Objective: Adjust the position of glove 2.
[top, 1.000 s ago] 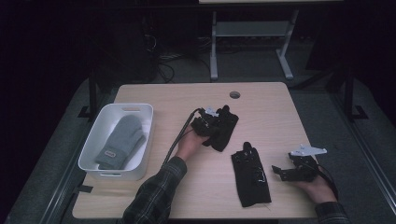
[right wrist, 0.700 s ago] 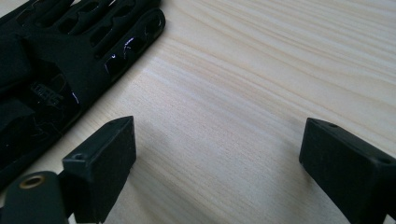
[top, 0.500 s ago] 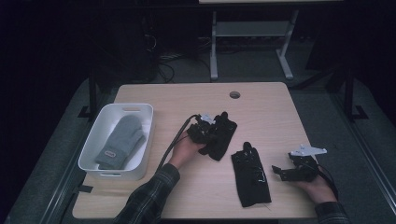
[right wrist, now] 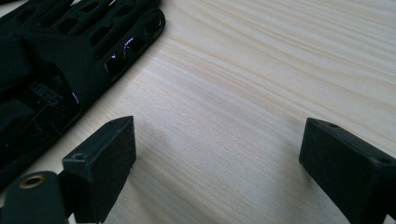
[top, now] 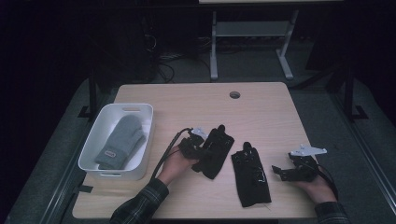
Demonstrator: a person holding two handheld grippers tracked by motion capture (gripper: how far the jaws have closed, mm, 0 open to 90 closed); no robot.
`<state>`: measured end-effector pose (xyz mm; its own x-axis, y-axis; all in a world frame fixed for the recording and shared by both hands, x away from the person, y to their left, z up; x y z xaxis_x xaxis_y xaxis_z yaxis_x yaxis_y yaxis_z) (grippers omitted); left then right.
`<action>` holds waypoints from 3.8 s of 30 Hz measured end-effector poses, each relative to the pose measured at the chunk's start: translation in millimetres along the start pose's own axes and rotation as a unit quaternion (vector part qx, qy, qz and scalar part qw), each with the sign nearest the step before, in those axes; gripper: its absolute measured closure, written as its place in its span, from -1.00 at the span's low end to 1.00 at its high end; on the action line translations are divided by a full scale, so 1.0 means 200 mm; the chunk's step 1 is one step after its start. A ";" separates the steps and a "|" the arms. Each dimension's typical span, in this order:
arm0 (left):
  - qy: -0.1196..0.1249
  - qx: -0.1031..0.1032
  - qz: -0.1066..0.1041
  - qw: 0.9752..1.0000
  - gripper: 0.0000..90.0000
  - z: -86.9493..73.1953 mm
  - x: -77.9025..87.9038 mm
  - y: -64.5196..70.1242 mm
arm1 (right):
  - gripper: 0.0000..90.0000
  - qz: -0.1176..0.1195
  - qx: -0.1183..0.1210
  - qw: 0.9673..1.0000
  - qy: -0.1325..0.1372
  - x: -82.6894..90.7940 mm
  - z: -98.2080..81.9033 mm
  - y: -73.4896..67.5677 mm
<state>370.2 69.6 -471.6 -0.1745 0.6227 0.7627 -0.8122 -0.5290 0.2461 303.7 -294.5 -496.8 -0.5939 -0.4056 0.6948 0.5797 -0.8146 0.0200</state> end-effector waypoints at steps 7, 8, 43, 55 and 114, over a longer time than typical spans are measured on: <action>-0.008 -0.001 -0.018 1.000 0.99 -0.10 0.06 0.07 | -0.76 0.000 0.000 1.000 0.000 0.00 0.00 0.00; -0.007 0.001 -0.019 1.000 0.99 -0.11 0.06 0.08 | -0.76 0.000 0.000 1.000 0.000 0.00 0.00 0.00; -0.022 -0.026 -0.011 0.999 0.94 -0.27 0.18 0.18 | -0.76 -0.001 0.000 1.000 0.000 0.00 0.00 0.00; -0.026 -0.048 -0.024 0.998 0.84 -0.25 0.15 0.26 | -0.76 -0.002 -0.001 1.000 0.000 0.00 0.00 0.00; 0.088 0.075 -0.013 0.993 0.95 -0.15 0.19 0.07 | 0.91 0.129 0.052 0.989 -0.048 0.03 0.08 -0.24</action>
<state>335.8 102.7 -456.9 -0.2598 0.7220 0.6413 -0.7287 -0.5823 0.3604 281.7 -251.8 -481.4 -0.3656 -0.5493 0.7514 0.7621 -0.6401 -0.0972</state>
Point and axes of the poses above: each handheld gripper's, and its own axes: x roughly backward along the jaws, z roughly out of its top, y roughly to its right, the point moved 2 cm from there along -x, roughly forward along the jaws, and after that the axes turned 4 degrees about x, right-handed, at the moved point
